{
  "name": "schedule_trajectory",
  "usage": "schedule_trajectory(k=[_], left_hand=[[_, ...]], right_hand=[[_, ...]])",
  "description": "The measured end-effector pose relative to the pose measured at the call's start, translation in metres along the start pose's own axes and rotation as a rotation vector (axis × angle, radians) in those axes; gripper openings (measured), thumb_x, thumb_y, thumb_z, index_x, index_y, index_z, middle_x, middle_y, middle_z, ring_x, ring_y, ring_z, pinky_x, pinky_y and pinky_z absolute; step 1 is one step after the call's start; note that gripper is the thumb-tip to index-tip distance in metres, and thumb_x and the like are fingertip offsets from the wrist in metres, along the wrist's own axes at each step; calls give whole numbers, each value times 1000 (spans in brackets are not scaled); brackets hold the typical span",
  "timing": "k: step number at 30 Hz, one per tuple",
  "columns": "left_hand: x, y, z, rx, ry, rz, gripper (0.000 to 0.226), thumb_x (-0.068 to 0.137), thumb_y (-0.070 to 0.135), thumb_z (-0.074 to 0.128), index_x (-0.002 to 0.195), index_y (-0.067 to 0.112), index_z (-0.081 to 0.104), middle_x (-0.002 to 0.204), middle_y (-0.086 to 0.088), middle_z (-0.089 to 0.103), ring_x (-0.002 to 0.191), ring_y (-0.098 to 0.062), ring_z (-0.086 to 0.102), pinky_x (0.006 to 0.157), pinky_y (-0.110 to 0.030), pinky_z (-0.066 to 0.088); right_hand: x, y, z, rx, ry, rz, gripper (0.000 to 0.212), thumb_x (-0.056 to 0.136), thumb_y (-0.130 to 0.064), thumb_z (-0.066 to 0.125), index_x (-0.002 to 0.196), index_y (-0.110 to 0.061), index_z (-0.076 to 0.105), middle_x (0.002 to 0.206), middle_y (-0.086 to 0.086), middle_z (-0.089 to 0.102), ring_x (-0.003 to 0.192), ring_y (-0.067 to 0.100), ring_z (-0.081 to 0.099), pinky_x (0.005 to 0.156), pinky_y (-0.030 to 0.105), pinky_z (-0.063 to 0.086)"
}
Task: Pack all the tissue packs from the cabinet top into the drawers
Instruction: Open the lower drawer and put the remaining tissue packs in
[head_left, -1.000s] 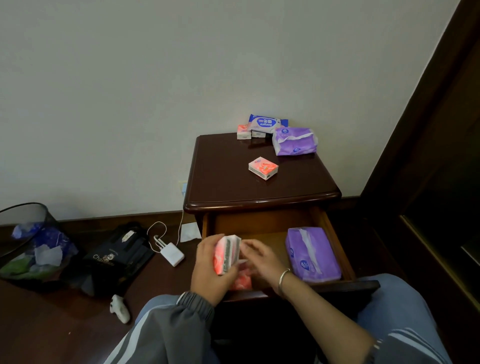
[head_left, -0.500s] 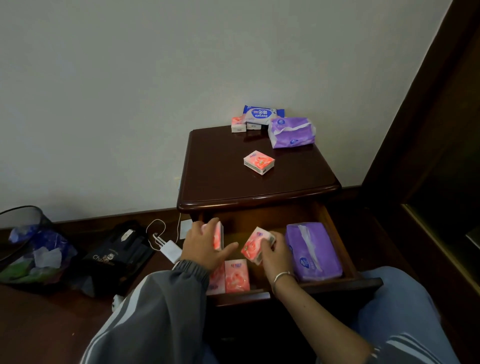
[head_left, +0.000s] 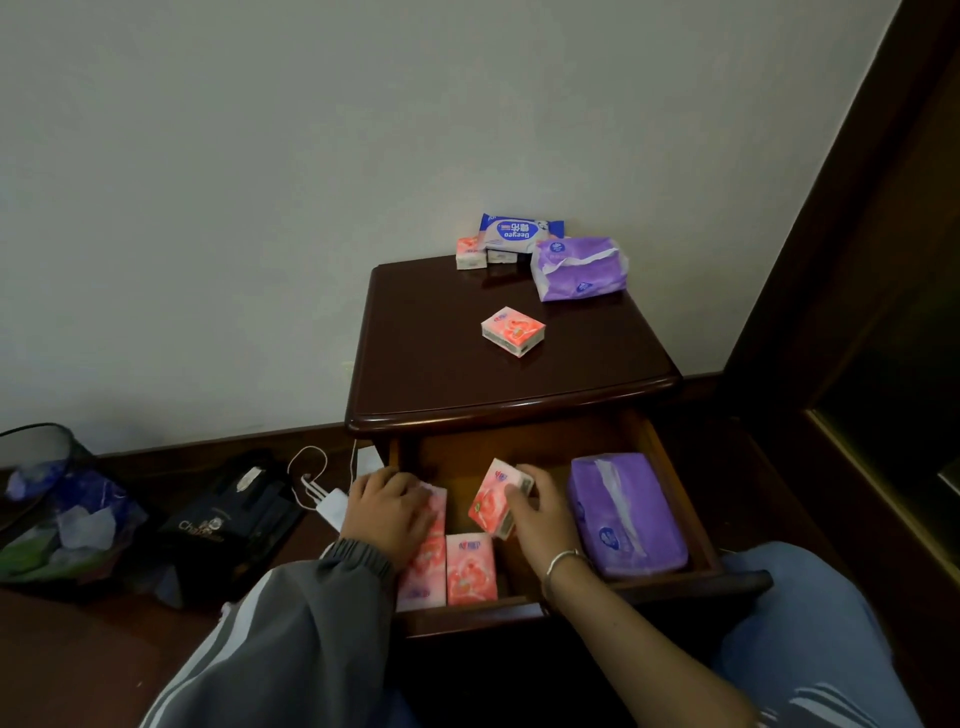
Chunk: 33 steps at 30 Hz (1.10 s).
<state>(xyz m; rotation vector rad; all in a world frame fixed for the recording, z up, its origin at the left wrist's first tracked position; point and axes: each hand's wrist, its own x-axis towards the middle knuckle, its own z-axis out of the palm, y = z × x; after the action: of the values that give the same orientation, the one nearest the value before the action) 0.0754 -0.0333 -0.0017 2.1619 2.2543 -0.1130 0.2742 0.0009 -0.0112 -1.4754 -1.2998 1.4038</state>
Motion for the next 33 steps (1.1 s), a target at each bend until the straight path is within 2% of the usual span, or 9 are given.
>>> schedule_trajectory(k=[3, 6, 10, 15, 18, 21, 25, 29, 33], left_hand=[[-8, -5, 8, -24, 25, -13, 41, 95, 49, 34, 115, 32, 66, 127, 16, 57, 132, -13, 34, 108, -34, 16], [-11, -4, 16, -55, 10, -35, 42, 96, 45, 33, 112, 30, 68, 132, 19, 53, 138, -10, 26, 112, -35, 12], [-12, -3, 19, -185, 100, -51, 37, 94, 41, 43, 119, 25, 65, 142, 6, 47, 138, -19, 29, 112, -38, 20], [-12, -5, 20, -614, 115, -312, 55, 98, 30, 39, 148, 11, 27, 156, -11, 25, 142, -24, 26, 117, -37, 21], [-12, -5, 22, -747, 46, -292, 50, 100, 30, 33, 147, 13, 28, 149, -7, 38, 135, -20, 37, 112, -40, 31], [-13, -6, 23, -732, 46, -297, 49, 100, 31, 32, 147, 16, 28, 147, -4, 40, 133, -18, 40, 110, -40, 34], [-12, -8, 26, -667, 46, -324, 52, 100, 36, 32, 148, 17, 26, 149, -3, 39, 133, -17, 40, 111, -35, 33], [-13, -10, 18, -584, 102, -365, 58, 96, 45, 40, 146, 17, 31, 146, -2, 41, 129, -17, 44, 105, -34, 37], [-9, -23, -22, -650, 450, -427, 47, 89, 33, 56, 132, 15, 48, 129, -6, 55, 116, -21, 54, 95, -38, 47]], right_hand=[[21, -9, 3, -31, -5, -22, 35, 93, -32, 54, 126, -32, 44, 96, -19, 57, 78, -4, 56, 59, 14, 46], [43, -18, 8, -198, -46, -21, 30, 92, -28, 56, 120, -23, 47, 109, -1, 62, 77, 2, 58, 55, 16, 46], [48, -8, 23, -559, -272, -18, 34, 93, -26, 56, 123, -12, 56, 126, 10, 57, 113, 23, 56, 87, 27, 45], [34, 4, 27, -636, -260, -46, 54, 90, -33, 59, 138, -12, 46, 137, 10, 47, 124, 24, 48, 106, 36, 39], [30, 8, 23, -530, -328, -2, 38, 95, -31, 50, 129, -14, 55, 121, 6, 63, 106, 17, 62, 88, 34, 53], [27, 7, 17, -546, -386, 16, 37, 98, -33, 43, 130, -16, 54, 115, 3, 66, 97, 12, 63, 73, 20, 50], [20, -3, 14, -537, -464, 42, 39, 99, -36, 40, 130, -15, 53, 115, 3, 66, 99, 12, 63, 83, 25, 52], [14, -24, -5, -659, -262, -211, 41, 97, -38, 45, 134, -21, 49, 129, -2, 57, 116, 12, 54, 92, 22, 44], [44, -66, -65, -676, 186, -679, 29, 90, -21, 60, 117, -11, 64, 114, 8, 66, 106, 25, 60, 92, 30, 44]])
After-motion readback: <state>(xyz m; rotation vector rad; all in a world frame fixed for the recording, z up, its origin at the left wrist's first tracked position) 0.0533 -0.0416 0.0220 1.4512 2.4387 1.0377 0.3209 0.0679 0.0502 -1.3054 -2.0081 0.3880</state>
